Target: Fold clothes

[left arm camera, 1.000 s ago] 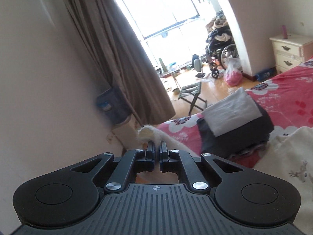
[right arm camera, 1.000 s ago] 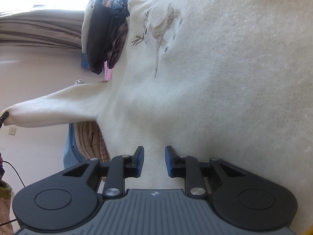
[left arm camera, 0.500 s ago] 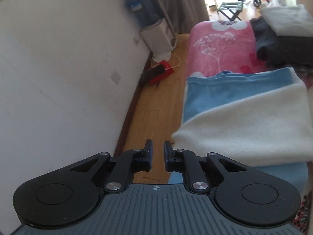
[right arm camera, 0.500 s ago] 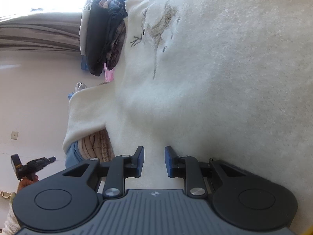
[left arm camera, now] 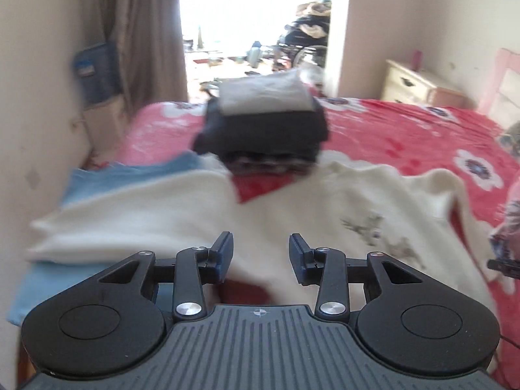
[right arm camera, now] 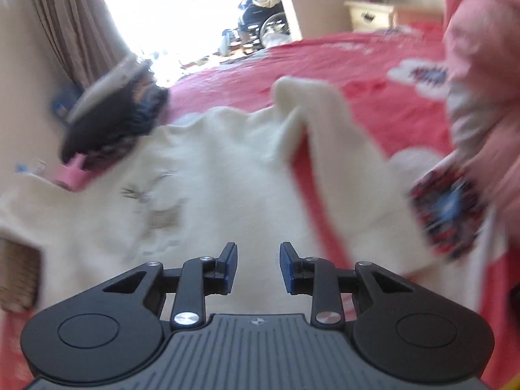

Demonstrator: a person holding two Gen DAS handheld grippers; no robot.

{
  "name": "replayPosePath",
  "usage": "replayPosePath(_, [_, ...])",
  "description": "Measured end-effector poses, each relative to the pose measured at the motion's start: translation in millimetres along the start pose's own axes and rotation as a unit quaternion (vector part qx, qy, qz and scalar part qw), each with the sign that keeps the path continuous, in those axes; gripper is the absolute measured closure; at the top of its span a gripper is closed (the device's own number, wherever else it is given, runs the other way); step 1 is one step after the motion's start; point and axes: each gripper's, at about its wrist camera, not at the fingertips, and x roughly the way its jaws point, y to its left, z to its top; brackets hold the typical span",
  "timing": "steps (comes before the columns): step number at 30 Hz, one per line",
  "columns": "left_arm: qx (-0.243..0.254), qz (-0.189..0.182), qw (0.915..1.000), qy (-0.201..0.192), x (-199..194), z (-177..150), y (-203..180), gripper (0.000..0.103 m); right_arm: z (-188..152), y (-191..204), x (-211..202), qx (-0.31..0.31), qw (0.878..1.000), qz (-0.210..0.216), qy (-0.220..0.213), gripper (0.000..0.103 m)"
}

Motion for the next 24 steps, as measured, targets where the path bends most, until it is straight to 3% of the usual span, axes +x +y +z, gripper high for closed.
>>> replayPosePath(2, [-0.009,-0.052,0.9983,0.023,31.6,-25.1,-31.8,0.065,3.3,-14.4,3.3,-0.060,0.997,-0.057,0.008,0.069])
replayPosePath(5, [-0.006,-0.098,0.9944,0.040,79.8,-55.5,-76.5,0.065,-5.3,-31.6,19.8,-0.108,0.991,-0.070,0.041,0.069])
replayPosePath(10, [0.054,-0.115,0.9900,0.062,125.9,-77.5,-138.0,0.065,-19.9,-29.8,51.9,-0.173,0.980,-0.078,0.061,0.064])
replayPosePath(15, [0.068,-0.137,0.9858,0.070,143.0,-81.3,-158.1,0.065,-21.1,-40.6,59.0,-0.175,0.981,-0.070,0.052,0.064])
replayPosePath(18, [0.076,-0.136,0.9850,0.074,155.6,-83.8,-165.4,0.065,-26.4,-40.5,62.2,-0.206,0.976,-0.064,0.043,0.065])
replayPosePath(20, [0.083,-0.135,0.9845,0.075,162.2,-85.3,-169.2,0.065,-25.9,-37.3,63.1,-0.228,0.971,-0.067,0.036,0.076])
replayPosePath(21, [0.086,-0.137,0.9840,0.074,164.2,-85.6,-169.9,0.065,-20.9,-37.1,61.0,-0.226,0.971,-0.074,0.032,0.093])
replayPosePath(24, [0.098,-0.139,0.9832,0.065,173.9,-82.2,-174.4,0.065,18.3,-49.0,34.2,-0.167,0.982,-0.087,-0.019,0.093])
